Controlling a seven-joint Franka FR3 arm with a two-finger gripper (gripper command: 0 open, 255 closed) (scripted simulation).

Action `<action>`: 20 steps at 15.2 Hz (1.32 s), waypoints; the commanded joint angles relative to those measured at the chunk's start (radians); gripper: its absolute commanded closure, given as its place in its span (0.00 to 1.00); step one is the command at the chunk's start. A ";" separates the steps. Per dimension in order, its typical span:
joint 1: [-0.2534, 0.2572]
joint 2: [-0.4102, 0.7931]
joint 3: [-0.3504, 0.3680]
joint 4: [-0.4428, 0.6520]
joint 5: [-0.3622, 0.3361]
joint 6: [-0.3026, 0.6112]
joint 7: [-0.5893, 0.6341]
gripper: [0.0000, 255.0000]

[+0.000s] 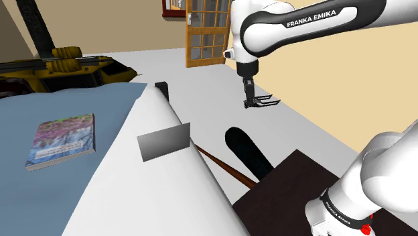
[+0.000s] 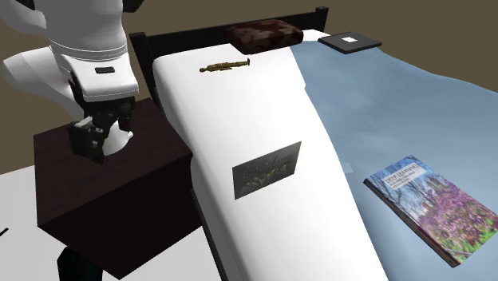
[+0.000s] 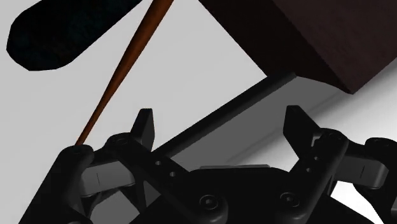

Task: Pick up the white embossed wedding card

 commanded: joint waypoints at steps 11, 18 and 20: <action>0.102 0.323 0.096 0.254 -0.074 0.127 -0.250 0.00; 0.168 0.470 0.158 0.382 -0.129 0.173 -0.375 0.00; 0.168 0.479 0.157 0.367 -0.134 0.196 -0.368 0.00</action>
